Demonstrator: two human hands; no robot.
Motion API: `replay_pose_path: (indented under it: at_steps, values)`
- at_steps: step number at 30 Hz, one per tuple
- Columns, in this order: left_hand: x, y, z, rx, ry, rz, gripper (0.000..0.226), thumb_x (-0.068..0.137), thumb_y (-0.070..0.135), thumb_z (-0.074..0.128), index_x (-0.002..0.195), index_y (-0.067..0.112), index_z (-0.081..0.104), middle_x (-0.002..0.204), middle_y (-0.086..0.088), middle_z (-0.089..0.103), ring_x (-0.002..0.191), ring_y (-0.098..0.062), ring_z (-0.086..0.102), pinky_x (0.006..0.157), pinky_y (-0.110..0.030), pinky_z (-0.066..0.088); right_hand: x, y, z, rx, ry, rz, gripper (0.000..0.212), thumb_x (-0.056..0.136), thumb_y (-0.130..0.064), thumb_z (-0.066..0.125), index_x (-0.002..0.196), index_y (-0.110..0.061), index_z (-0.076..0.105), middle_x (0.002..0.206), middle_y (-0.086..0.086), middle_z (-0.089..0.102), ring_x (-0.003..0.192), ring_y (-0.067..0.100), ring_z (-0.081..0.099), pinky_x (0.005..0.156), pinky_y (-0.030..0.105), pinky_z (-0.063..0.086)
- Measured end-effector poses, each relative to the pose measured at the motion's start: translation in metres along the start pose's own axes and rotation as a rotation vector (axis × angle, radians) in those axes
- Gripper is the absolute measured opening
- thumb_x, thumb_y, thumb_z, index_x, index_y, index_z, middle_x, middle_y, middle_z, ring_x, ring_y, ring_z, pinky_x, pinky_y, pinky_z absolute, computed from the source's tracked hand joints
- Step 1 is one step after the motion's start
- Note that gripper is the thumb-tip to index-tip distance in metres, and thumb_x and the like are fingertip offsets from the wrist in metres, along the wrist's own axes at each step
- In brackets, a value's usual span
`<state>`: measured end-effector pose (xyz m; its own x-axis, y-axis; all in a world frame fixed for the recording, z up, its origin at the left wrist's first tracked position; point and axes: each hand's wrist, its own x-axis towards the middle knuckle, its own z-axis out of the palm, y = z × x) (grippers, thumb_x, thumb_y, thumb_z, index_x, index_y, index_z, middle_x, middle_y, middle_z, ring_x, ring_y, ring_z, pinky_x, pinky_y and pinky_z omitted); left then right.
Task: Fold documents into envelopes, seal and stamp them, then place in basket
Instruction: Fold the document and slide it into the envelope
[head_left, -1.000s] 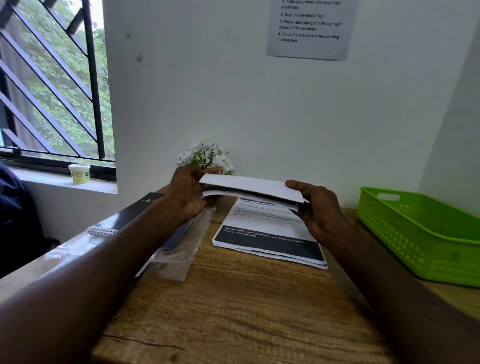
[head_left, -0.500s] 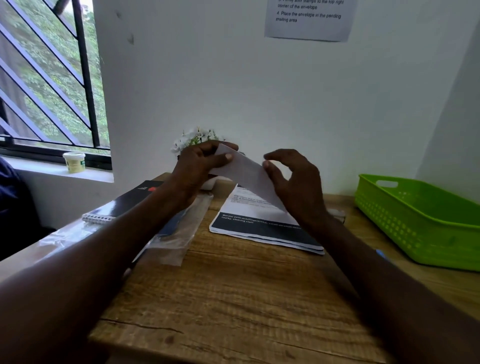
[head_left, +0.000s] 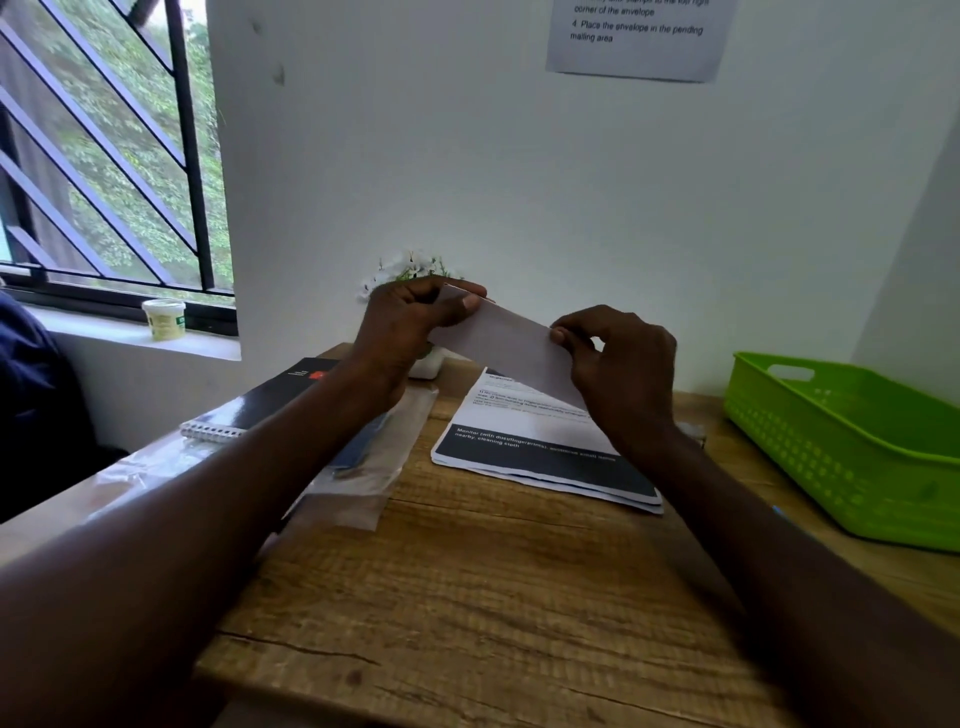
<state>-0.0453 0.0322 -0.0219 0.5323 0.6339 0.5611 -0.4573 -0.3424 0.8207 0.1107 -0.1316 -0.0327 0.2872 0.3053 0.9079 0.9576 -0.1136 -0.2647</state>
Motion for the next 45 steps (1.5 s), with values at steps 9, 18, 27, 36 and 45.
replay_pose_path:
  at_steps: [9, 18, 27, 36, 45]
  values:
    - [0.007, -0.001, -0.014, -0.109, 0.162, -0.113, 0.010, 0.086, 0.009, 0.079, 0.094, 0.013, 0.083, 0.094, -0.007, 0.076, 0.092, -0.026, 0.065, 0.076, -0.043, 0.051, -0.004, 0.021, -0.011, -0.245, 0.052, 0.372, 0.018, 0.086, -0.011, 0.067, 0.091, -0.024, 0.078, 0.096, -0.001, 0.077, 0.094, 0.028, 0.069, 0.095, 0.046, 0.045]
    - [0.009, -0.004, -0.015, -0.010, 0.124, -0.049, 0.010, 0.085, 0.008, 0.079, 0.094, 0.013, 0.082, 0.097, -0.010, 0.078, 0.096, -0.026, 0.067, 0.083, -0.042, 0.056, 0.001, 0.002, -0.002, -0.090, 0.003, 0.056, 0.036, 0.097, -0.056, 0.056, 0.118, -0.029, 0.069, 0.125, -0.010, 0.068, 0.113, 0.016, 0.063, 0.099, 0.050, 0.043]
    - [0.004, 0.002, 0.001, -0.138, 0.009, -0.031, 0.010, 0.093, 0.019, 0.073, 0.090, 0.018, 0.082, 0.102, -0.012, 0.078, 0.099, -0.028, 0.068, 0.071, -0.032, 0.047, -0.006, -0.006, 0.004, 0.096, -0.105, -0.047, 0.019, 0.092, -0.032, 0.066, 0.095, -0.023, 0.082, 0.087, -0.007, 0.079, 0.074, 0.015, 0.070, 0.075, 0.044, 0.055]
    - [0.008, -0.002, -0.015, 0.028, -0.005, -0.002, 0.031, 0.089, 0.047, 0.074, 0.103, 0.019, 0.080, 0.106, -0.009, 0.077, 0.096, -0.024, 0.068, 0.085, -0.049, 0.051, -0.006, 0.004, 0.003, 0.092, -0.126, 0.093, 0.012, 0.092, -0.027, 0.070, 0.091, -0.024, 0.082, 0.080, -0.010, 0.076, 0.073, 0.012, 0.067, 0.077, 0.041, 0.053]
    - [0.008, -0.006, -0.015, -0.058, 0.129, -0.144, 0.009, 0.091, 0.021, 0.077, 0.097, 0.015, 0.079, 0.092, -0.008, 0.075, 0.090, -0.027, 0.065, 0.076, -0.042, 0.051, 0.000, 0.004, 0.002, 0.082, -0.105, 0.221, 0.023, 0.089, -0.044, 0.069, 0.090, -0.025, 0.082, 0.076, -0.010, 0.075, 0.074, 0.013, 0.069, 0.071, 0.037, 0.053]
